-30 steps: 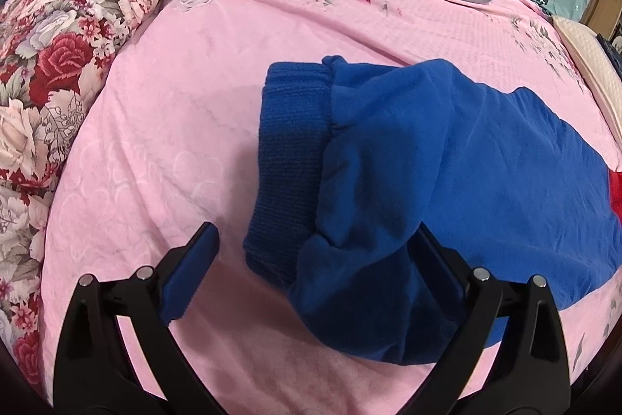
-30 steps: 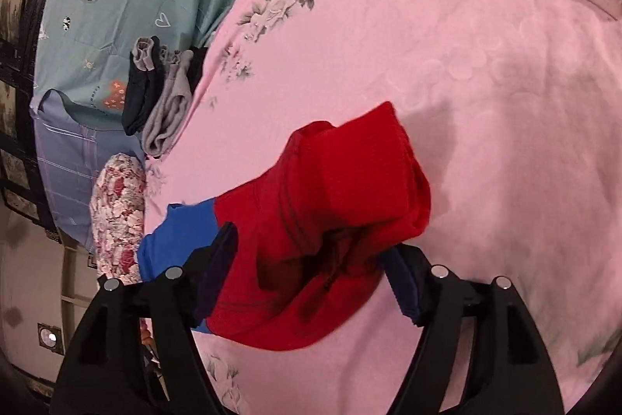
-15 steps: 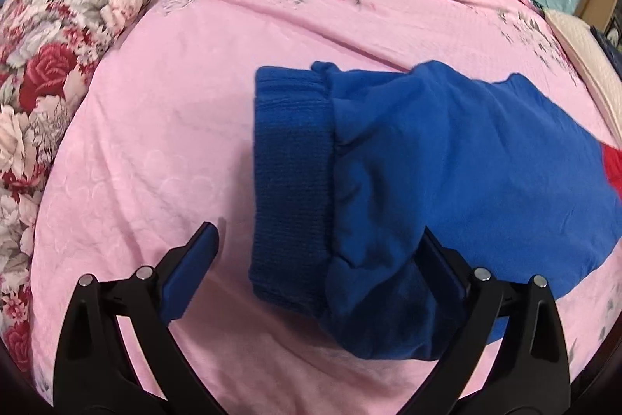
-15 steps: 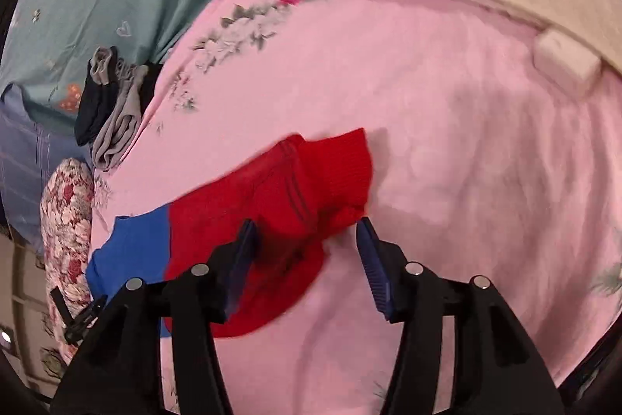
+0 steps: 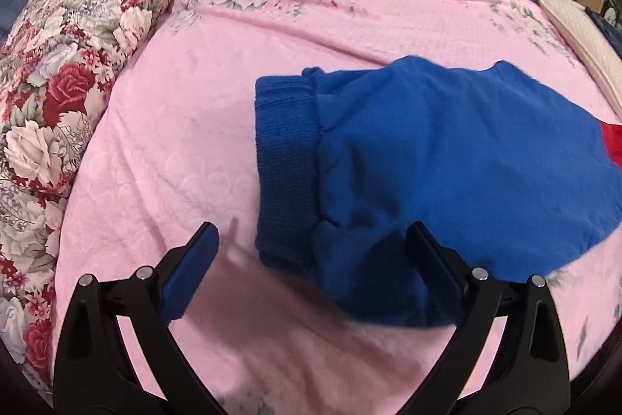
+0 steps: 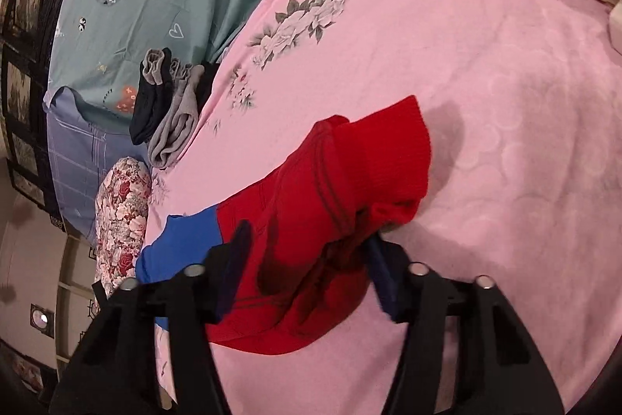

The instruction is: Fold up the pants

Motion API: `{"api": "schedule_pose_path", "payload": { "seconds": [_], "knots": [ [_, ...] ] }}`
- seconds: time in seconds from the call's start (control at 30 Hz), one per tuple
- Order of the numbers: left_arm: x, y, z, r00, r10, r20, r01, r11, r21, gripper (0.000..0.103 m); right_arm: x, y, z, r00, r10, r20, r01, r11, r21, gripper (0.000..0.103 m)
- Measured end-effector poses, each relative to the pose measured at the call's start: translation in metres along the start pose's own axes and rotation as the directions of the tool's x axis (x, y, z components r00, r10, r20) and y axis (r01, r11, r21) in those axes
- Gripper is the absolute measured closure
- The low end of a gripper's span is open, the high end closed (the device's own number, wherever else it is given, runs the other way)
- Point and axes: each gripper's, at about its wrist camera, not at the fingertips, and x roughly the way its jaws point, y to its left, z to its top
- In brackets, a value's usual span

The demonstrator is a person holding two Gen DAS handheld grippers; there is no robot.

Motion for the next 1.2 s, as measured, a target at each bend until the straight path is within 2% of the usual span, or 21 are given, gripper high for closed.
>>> {"api": "schedule_pose_path", "payload": {
  "seconds": [0.03,0.2,0.3,0.33,0.4,0.47,0.5,0.57,0.63,0.77,0.87,0.93,1.0,1.07,1.13,1.2],
  "knots": [
    [-0.008,0.002,0.000,1.000,-0.015,0.017,0.015,1.000,-0.008,0.005,0.000,0.000,-0.001,1.000,0.009,-0.012,-0.009,1.000,-0.001,0.082],
    [-0.021,0.010,0.023,0.994,-0.060,0.090,0.067,0.995,-0.071,0.005,-0.028,0.009,-0.006,0.997,0.054,0.052,-0.052,0.998,-0.038,0.084],
    [-0.003,0.010,0.047,0.995,-0.023,0.099,0.033,0.995,-0.093,0.005,-0.026,0.000,-0.012,0.999,-0.003,0.041,0.003,1.000,-0.016,0.084],
    [0.007,0.011,0.056,0.996,-0.011,0.087,0.020,0.994,-0.106,0.005,-0.019,-0.006,-0.014,0.999,-0.033,0.024,0.033,0.999,0.005,0.084],
    [0.027,0.015,0.067,0.999,0.017,0.049,-0.010,0.992,-0.128,0.005,-0.016,-0.014,-0.016,0.999,-0.024,0.023,0.023,0.999,0.043,0.084],
    [0.051,0.022,0.074,0.997,0.080,0.000,-0.079,0.987,-0.137,0.004,-0.017,-0.009,-0.016,0.999,-0.040,0.030,0.039,0.999,0.020,0.084],
    [0.067,0.027,0.076,0.996,0.085,-0.041,-0.090,0.985,-0.149,0.003,-0.016,-0.008,-0.017,0.998,-0.053,0.025,0.053,0.999,0.007,0.084],
    [0.081,0.037,0.079,0.997,0.031,-0.068,-0.043,0.980,-0.196,0.002,-0.015,-0.011,-0.016,0.999,-0.041,0.022,0.041,0.999,0.027,0.083],
    [0.079,0.041,0.082,0.998,0.011,-0.059,-0.024,0.976,-0.217,0.002,-0.014,-0.011,-0.016,0.999,-0.047,0.020,0.046,0.999,0.027,0.083],
    [0.047,0.032,0.078,1.000,0.027,-0.003,-0.027,0.987,-0.157,0.002,-0.014,-0.008,-0.016,0.998,-0.059,0.016,0.059,0.998,0.023,0.082],
    [0.007,0.033,0.068,0.997,0.020,0.081,-0.007,0.988,-0.154,0.002,-0.015,-0.012,-0.016,0.999,-0.041,0.014,0.041,0.998,0.038,0.080],
    [-0.015,0.031,0.062,0.991,-0.030,0.127,0.051,0.985,-0.163,0.003,-0.015,-0.013,-0.015,1.000,-0.021,0.012,0.020,0.998,0.054,0.077],
    [-0.027,0.013,0.052,0.981,-0.115,0.155,0.133,0.984,-0.114,0.003,-0.015,-0.011,-0.015,1.000,-0.018,0.009,0.018,0.998,0.056,0.073],
    [-0.025,-0.009,0.043,0.979,-0.143,0.146,0.150,0.988,-0.044,0.003,-0.014,-0.008,-0.015,0.999,-0.031,0.011,0.030,0.999,0.045,0.072],
    [0.003,-0.031,0.034,0.994,-0.081,0.072,0.080,0.996,0.026,0.003,-0.013,-0.007,-0.016,0.999,-0.039,0.020,0.038,0.999,0.034,0.072],
    [0.030,-0.038,0.027,1.000,0.019,0.006,-0.020,0.998,0.061,0.002,-0.014,-0.007,-0.017,0.999,-0.039,0.030,0.037,0.999,0.036,0.073]
  ]
}}
